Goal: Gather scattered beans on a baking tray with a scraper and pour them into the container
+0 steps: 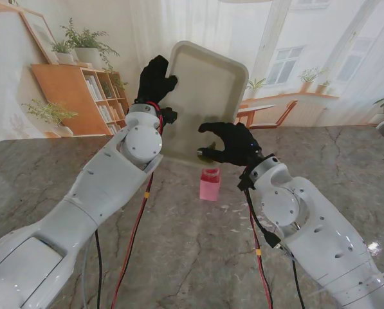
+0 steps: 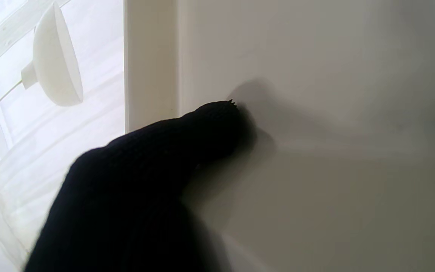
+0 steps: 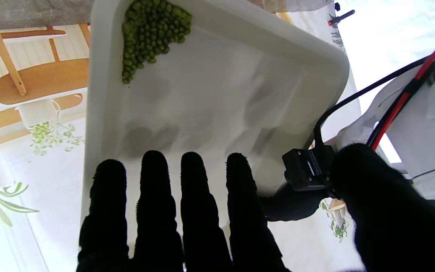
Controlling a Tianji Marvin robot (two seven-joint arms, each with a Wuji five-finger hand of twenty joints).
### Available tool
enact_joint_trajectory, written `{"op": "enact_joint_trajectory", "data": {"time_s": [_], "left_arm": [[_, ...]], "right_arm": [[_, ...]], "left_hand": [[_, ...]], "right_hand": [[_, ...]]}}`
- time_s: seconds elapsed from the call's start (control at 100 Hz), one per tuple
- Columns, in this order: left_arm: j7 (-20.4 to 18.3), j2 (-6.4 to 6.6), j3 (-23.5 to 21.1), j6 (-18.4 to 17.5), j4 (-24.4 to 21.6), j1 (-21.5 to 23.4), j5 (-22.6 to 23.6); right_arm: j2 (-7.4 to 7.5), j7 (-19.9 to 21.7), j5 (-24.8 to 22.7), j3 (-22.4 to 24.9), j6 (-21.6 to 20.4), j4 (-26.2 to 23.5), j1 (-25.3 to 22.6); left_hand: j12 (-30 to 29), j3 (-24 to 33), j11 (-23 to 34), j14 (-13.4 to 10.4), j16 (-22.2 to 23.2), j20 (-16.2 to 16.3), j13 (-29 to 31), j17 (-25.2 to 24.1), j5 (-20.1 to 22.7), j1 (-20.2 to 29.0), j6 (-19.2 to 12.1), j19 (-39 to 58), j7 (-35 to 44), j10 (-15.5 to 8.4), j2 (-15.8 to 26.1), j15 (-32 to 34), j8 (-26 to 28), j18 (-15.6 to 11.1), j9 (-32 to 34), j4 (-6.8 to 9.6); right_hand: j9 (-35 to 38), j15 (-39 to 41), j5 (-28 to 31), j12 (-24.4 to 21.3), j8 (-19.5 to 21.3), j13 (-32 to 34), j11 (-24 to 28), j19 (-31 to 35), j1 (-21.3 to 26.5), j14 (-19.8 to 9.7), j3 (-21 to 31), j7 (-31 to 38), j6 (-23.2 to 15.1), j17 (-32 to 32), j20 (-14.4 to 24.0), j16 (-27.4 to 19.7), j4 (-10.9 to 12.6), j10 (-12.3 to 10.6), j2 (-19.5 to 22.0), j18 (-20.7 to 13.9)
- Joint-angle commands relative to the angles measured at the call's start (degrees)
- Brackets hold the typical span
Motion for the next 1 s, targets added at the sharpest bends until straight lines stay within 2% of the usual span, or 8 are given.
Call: {"op": "enact_joint_trajectory", "data": {"time_s": [0.0,0.33,0.99], "left_arm": [[0.7,-0.51,0.1,-0.7,-0.8,-0.1,0.5],[0.3,0.50,0.4,-0.8,-2.2,0.4,3.5],[-0.1,0.53,1.0,-3.5,-1.1,-0.2,4.3]], "right_arm": [[0.24,0.7,-0.2,0.1,-0.4,-0.3,-0.2],[0.34,1.0,-0.3,0.4,-0.5,-0.7,-0.7],[0.34,1.1,-0.3,0.1,-0.1,-0.6,-0.8]], "left_hand": [[1.3,3.3,2.2,-10.4,1.1,2.5,2.9,2.7,-4.2,6.3,11.3,4.3,-1.2,-10.8,4.0,-0.3,0.7,-16.4,0.8,4.36],[1.2,3.0,2.3,-10.4,1.2,2.9,2.9,2.7,-4.3,6.2,11.2,4.2,-1.2,-10.9,4.1,-0.5,0.7,-16.6,0.9,4.75],[1.3,2.4,2.1,-10.8,1.3,3.4,2.9,2.6,-4.4,6.1,10.8,3.6,-1.1,-11.4,4.6,-0.9,0.7,-17.0,0.8,5.22]], "right_hand": [[0.2,-1.0,-0.5,-0.8,-1.3,0.0,-0.6,-0.7,0.4,-0.5,-1.4,-0.7,-0.8,0.1,0.8,0.1,2.3,-0.7,1.4,0.8],[0.1,-1.0,-0.5,-0.8,-1.2,0.0,-0.6,-0.8,0.5,-0.4,-1.8,-0.7,-0.8,0.1,0.7,0.1,2.4,-0.8,1.6,0.8],[0.2,-1.0,-0.4,-0.8,-1.2,0.0,-0.7,-0.8,0.5,-0.5,-2.0,-0.7,-0.6,0.1,0.7,0.1,2.5,-0.7,1.7,0.8]]}}
